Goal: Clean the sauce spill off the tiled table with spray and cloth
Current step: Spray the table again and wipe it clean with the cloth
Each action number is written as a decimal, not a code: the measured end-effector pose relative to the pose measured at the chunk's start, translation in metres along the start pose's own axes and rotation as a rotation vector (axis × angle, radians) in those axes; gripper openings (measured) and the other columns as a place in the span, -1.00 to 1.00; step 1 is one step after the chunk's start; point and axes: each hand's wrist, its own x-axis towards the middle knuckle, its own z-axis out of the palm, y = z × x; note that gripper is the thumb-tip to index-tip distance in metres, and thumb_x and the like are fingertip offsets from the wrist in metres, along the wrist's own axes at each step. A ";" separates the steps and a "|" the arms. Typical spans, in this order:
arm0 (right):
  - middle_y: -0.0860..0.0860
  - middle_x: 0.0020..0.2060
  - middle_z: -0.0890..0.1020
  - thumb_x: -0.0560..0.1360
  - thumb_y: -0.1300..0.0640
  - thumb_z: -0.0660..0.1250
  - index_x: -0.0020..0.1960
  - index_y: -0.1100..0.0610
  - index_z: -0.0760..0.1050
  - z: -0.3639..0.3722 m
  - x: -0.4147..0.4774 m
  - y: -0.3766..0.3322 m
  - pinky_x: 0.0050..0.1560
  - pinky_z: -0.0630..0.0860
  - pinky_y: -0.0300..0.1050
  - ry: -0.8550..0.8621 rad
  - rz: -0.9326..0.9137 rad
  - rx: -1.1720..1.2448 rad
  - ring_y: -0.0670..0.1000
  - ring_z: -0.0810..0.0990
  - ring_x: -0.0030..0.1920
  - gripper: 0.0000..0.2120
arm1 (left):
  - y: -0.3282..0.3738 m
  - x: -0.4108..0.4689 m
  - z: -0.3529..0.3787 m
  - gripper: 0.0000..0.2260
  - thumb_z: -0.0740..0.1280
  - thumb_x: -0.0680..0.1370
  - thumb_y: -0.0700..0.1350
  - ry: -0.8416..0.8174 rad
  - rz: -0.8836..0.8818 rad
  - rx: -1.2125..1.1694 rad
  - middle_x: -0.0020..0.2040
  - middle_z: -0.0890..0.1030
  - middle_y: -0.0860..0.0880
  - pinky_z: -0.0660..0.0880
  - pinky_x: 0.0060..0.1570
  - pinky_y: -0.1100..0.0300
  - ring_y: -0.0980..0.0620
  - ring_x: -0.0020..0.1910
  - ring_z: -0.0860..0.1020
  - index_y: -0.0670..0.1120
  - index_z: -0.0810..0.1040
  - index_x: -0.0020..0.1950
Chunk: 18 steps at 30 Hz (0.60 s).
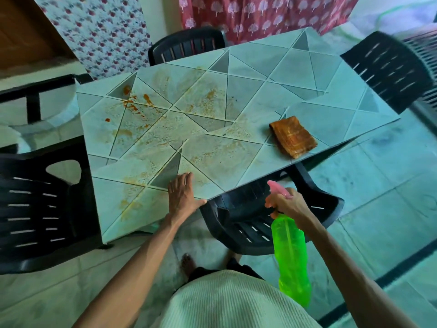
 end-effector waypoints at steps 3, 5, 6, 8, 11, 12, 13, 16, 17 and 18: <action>0.03 -0.41 0.62 0.38 0.31 0.35 0.08 0.17 0.64 0.005 0.007 -0.007 -0.32 0.56 -0.04 -0.094 -0.032 -0.072 0.07 0.54 -0.48 -0.71 | -0.008 -0.004 0.000 0.00 0.51 0.26 0.33 -0.017 -0.043 0.011 0.47 0.31 -0.14 0.15 0.44 -0.08 -0.18 0.46 0.24 -0.14 0.22 0.53; 0.17 -0.37 0.65 0.28 0.24 0.33 0.01 0.24 0.64 0.014 0.012 -0.013 -0.35 0.54 -0.01 -0.142 -0.030 -0.075 0.10 0.53 -0.48 -0.69 | -0.013 -0.007 -0.001 0.04 0.49 0.25 0.38 -0.012 -0.077 0.018 0.49 0.28 -0.15 0.14 0.45 -0.10 -0.19 0.48 0.22 -0.14 0.21 0.54; 0.24 -0.35 0.66 0.26 0.22 0.32 -0.07 0.29 0.64 0.020 0.015 -0.016 -0.33 0.55 0.04 -0.172 -0.040 -0.077 0.12 0.54 -0.48 -0.71 | -0.016 -0.010 -0.003 0.05 0.48 0.24 0.40 -0.008 -0.100 0.020 0.49 0.28 -0.16 0.15 0.44 -0.12 -0.19 0.48 0.22 -0.15 0.22 0.53; 0.26 -0.31 0.67 0.32 0.20 0.30 -0.15 0.27 0.65 0.033 0.015 -0.023 -0.28 0.59 0.08 -0.232 -0.091 -0.129 0.13 0.58 -0.48 -0.79 | -0.023 -0.013 -0.006 0.08 0.47 0.22 0.43 -0.001 -0.140 0.021 0.50 0.28 -0.19 0.16 0.43 -0.14 -0.21 0.48 0.22 -0.17 0.23 0.53; 0.16 -0.30 0.70 0.27 0.05 0.27 -0.05 0.28 0.65 0.057 0.015 -0.035 -0.23 0.61 0.00 -0.365 -0.171 -0.278 0.11 0.67 -0.44 -0.60 | -0.036 -0.021 -0.013 0.15 0.43 0.21 0.48 -0.036 -0.250 0.035 0.56 0.16 -0.16 0.11 0.46 -0.15 -0.19 0.54 0.11 -0.14 0.13 0.57; 0.15 -0.34 0.70 0.25 0.02 0.25 -0.06 0.27 0.65 0.066 0.017 -0.036 -0.21 0.61 -0.01 -0.393 -0.201 -0.312 0.10 0.68 -0.43 -0.57 | -0.040 -0.023 -0.015 0.17 0.43 0.20 0.49 -0.040 -0.281 0.024 0.57 0.11 -0.14 0.08 0.47 -0.16 -0.19 0.55 0.07 -0.13 0.10 0.58; 0.12 -0.38 0.69 0.24 0.01 0.22 -0.08 0.26 0.66 0.073 0.016 -0.039 -0.21 0.62 -0.04 -0.408 -0.228 -0.344 0.09 0.68 -0.41 -0.57 | -0.043 -0.026 -0.017 0.18 0.43 0.19 0.48 -0.036 -0.310 0.011 0.58 0.07 -0.14 0.05 0.47 -0.17 -0.19 0.55 0.04 -0.13 0.08 0.58; 0.12 -0.38 0.69 0.24 0.03 0.21 -0.03 0.28 0.66 0.098 0.015 -0.047 -0.25 0.61 -0.11 -0.452 -0.263 -0.316 0.05 0.67 -0.43 -0.54 | -0.055 -0.036 -0.019 0.19 0.45 0.18 0.47 -0.020 -0.389 -0.011 0.60 0.02 -0.16 0.03 0.46 -0.18 -0.21 0.56 0.00 -0.14 0.08 0.58; 0.11 -0.32 0.71 0.25 0.04 0.21 -0.02 0.26 0.66 0.104 0.013 -0.051 -0.26 0.61 -0.13 -0.463 -0.269 -0.310 0.03 0.67 -0.42 -0.54 | -0.057 -0.038 -0.019 0.19 0.45 0.18 0.47 -0.020 -0.405 -0.022 0.60 0.01 -0.16 0.02 0.46 -0.18 -0.21 0.56 -0.01 -0.14 0.07 0.59; 0.09 -0.22 0.71 0.26 0.02 0.22 -0.01 0.23 0.66 0.109 0.014 -0.052 -0.25 0.60 -0.16 -0.474 -0.278 -0.321 0.00 0.67 -0.40 -0.56 | -0.058 -0.039 -0.017 0.20 0.45 0.18 0.47 -0.021 -0.417 -0.032 0.60 0.00 -0.16 0.01 0.46 -0.18 -0.21 0.56 -0.02 -0.14 0.06 0.59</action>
